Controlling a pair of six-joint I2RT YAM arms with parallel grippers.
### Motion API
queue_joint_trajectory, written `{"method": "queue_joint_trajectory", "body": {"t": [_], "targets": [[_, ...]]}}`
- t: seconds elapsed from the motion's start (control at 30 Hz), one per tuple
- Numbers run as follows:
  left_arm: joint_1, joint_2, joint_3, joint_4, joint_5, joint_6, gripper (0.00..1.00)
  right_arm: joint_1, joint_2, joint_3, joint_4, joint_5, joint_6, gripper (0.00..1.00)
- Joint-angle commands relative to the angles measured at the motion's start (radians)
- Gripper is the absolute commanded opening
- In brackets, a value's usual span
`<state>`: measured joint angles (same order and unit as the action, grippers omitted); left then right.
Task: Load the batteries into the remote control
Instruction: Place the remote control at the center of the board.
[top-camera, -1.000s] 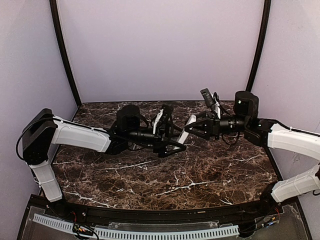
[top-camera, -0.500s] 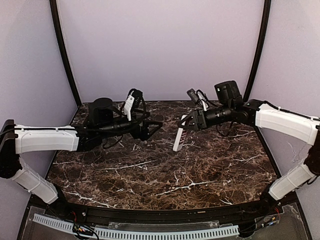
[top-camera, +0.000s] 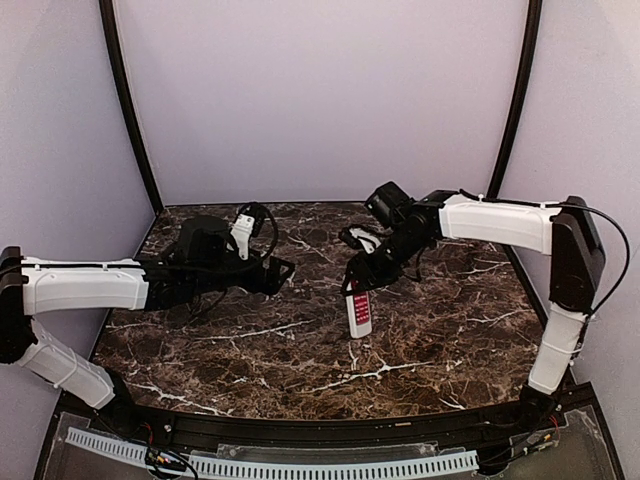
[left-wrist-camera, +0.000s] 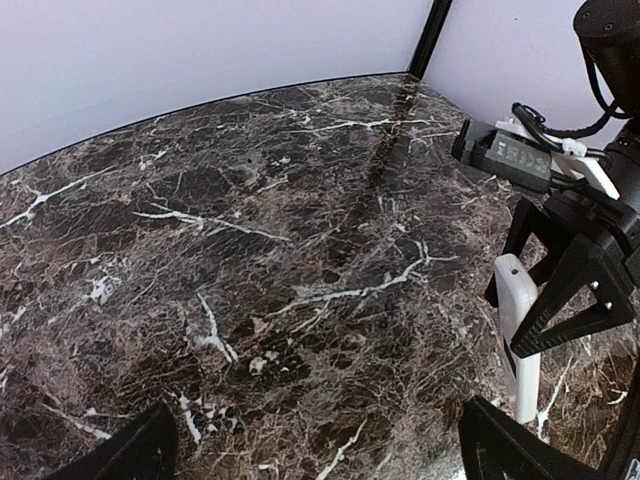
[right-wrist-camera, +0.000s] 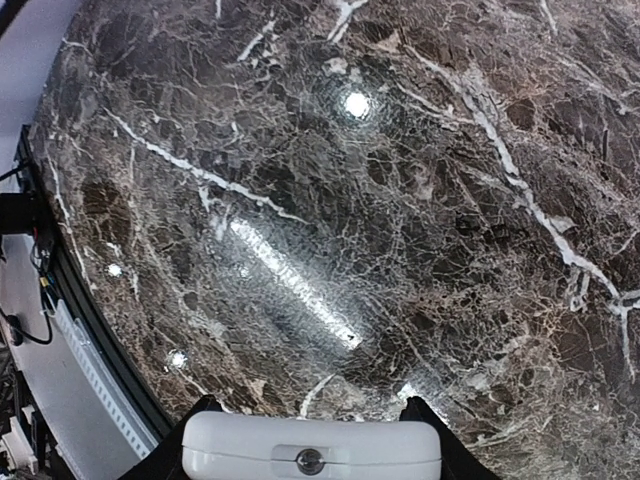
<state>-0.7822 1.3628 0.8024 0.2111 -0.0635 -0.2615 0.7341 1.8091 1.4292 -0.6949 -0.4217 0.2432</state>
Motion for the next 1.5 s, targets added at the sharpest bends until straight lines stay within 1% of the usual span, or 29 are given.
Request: {"method": "queue_joint_trajectory", "body": {"t": [0.0, 0.1, 0.27, 0.47, 0.73, 0.93, 1.0, 1.1, 1.23, 1.47], "targets": [[0.022, -0.034, -0.025, -0.055, -0.078, -0.029, 0.99, 0.042, 0.069, 0.108, -0.164, 0.096, -0.05, 0.08], [0.031, -0.05, -0.047, -0.042, -0.09, -0.041, 0.99, 0.065, 0.132, 0.159, -0.223, 0.117, -0.064, 0.1], [0.035, -0.063, -0.084, -0.015, -0.084, -0.049, 0.98, 0.084, 0.212, 0.201, -0.268, 0.148, -0.067, 0.14], [0.035, -0.08, -0.134, 0.036, -0.059, -0.067, 0.99, 0.104, 0.308, 0.294, -0.341, 0.21, -0.063, 0.15], [0.038, -0.096, -0.172, 0.082, -0.056, -0.064, 0.99, 0.138, 0.416, 0.38, -0.392, 0.267, -0.036, 0.16], [0.037, -0.088, -0.204, 0.151, -0.008, -0.091, 0.98, 0.145, 0.46, 0.416, -0.395, 0.27, -0.013, 0.18], [0.037, -0.083, -0.213, 0.163, -0.009, -0.09, 0.98, 0.147, 0.47, 0.422, -0.396, 0.27, -0.006, 0.2], [0.038, -0.08, -0.22, 0.168, -0.019, -0.077, 0.99, 0.151, 0.486, 0.431, -0.397, 0.27, -0.001, 0.26], [0.037, -0.088, -0.233, 0.182, -0.024, -0.069, 0.99, 0.156, 0.503, 0.443, -0.4, 0.279, 0.006, 0.33], [0.038, -0.088, -0.257, 0.213, -0.028, -0.06, 0.99, 0.16, 0.53, 0.465, -0.413, 0.283, 0.028, 0.38]]}}
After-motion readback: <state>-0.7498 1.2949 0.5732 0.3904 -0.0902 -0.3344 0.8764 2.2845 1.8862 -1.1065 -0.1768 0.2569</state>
